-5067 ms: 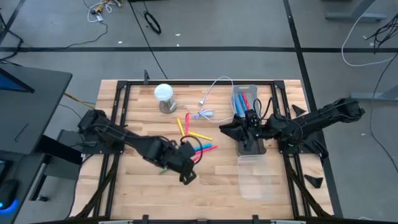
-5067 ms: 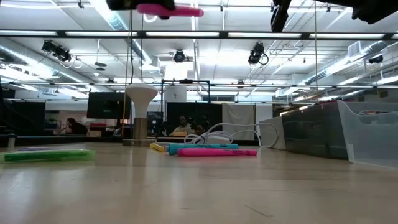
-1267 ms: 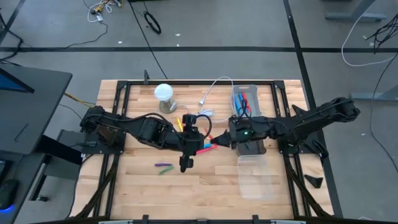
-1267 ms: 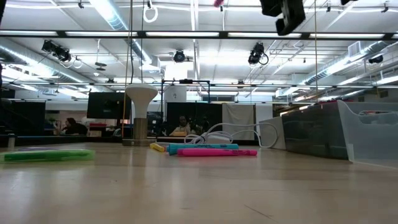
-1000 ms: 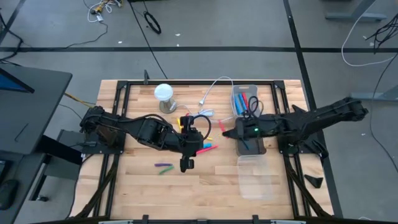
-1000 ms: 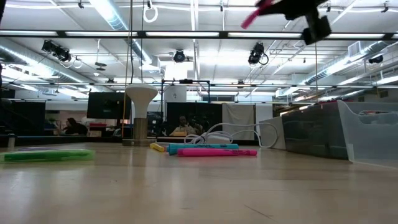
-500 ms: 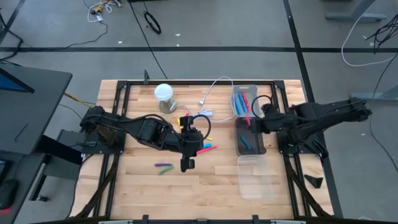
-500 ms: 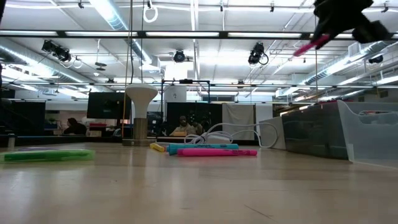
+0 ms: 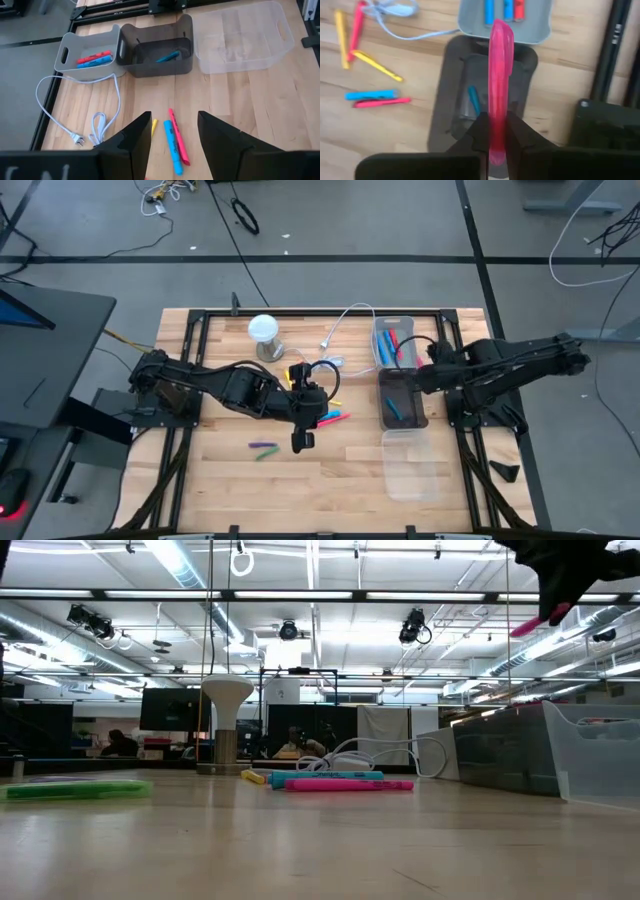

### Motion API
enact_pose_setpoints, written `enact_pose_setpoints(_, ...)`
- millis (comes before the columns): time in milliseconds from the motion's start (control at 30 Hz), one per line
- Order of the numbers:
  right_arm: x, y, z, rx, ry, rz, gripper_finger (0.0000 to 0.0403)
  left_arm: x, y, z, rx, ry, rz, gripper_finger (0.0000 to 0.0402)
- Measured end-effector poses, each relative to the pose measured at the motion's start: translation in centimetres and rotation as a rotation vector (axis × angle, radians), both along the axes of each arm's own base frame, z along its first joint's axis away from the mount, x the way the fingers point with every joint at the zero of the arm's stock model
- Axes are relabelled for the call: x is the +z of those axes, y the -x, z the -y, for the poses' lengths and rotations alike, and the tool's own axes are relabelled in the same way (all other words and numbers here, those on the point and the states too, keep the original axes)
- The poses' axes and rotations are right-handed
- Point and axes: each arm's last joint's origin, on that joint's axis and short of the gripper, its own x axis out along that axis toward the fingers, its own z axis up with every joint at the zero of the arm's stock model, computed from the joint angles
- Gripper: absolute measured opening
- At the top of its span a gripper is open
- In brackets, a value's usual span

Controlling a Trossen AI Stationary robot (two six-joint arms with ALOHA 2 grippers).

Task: Pick & Place Markers
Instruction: Put the pink mini marker into the black bin

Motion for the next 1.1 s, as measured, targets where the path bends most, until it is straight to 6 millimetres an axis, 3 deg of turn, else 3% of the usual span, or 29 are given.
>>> enact_pose_setpoints(500,-2.0,-2.5,-0.2,-0.053,-0.042,-0.099,0.0021,0.0,0.0,0.0,-0.002,-0.002,-0.002,0.0167)
enact_pose_setpoints(1100,-10.8,-2.7,-0.6,-0.079,-0.158,-0.135,0.0020,0.0,-0.1,-0.4,0.006,-0.005,-0.003,0.0167)
